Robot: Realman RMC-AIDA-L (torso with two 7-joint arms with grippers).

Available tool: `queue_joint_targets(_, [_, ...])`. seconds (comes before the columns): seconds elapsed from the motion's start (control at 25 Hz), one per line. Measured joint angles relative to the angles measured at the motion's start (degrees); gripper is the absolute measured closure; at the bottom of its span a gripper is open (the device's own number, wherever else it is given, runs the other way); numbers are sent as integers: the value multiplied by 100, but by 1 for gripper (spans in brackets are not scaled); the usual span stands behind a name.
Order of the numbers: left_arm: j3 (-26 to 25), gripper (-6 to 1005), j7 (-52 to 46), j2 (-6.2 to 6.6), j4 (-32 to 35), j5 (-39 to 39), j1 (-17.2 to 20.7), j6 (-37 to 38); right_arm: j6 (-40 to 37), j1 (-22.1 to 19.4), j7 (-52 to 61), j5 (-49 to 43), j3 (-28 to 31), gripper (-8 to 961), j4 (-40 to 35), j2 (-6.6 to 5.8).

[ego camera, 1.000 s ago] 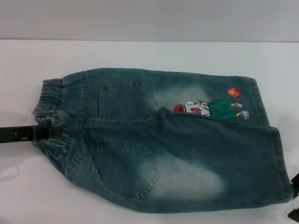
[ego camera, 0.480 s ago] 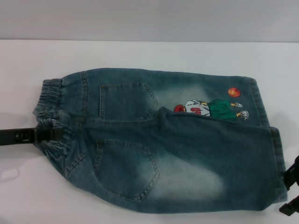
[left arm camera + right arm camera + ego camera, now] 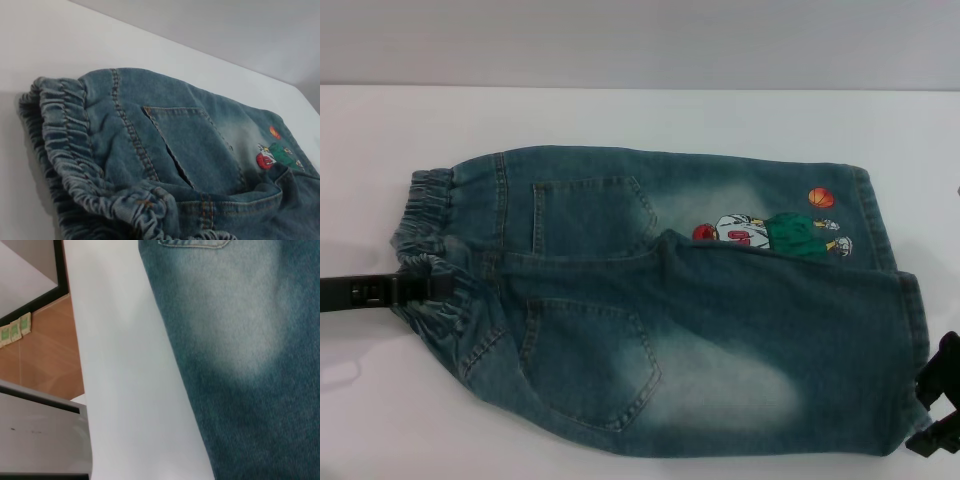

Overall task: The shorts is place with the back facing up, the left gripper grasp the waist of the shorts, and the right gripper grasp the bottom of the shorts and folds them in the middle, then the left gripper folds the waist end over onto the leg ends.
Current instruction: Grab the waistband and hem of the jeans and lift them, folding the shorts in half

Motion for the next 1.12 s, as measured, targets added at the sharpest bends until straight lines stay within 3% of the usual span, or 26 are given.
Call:
queue_joint_targets(0.24, [0,895,6,2,0,0,-16,0,36,2,-91,1,-1,627,-8,10])
queue_joint_targets(0.64, [-18,891,6,6,-2,-67,-34,36,4,-38,-280,1,84,832,-86,-7])
queue_joint_targets(0.88, [-36,889,-16,82,11,-864,-40,557,-286,-137,-666,28,866,953,-497,-16])
queue_joint_targets(1.12, [-67,887,-95,125,-11,-1333,-42,581,-526,-199,-1159,521,1720,954,-527,-116])
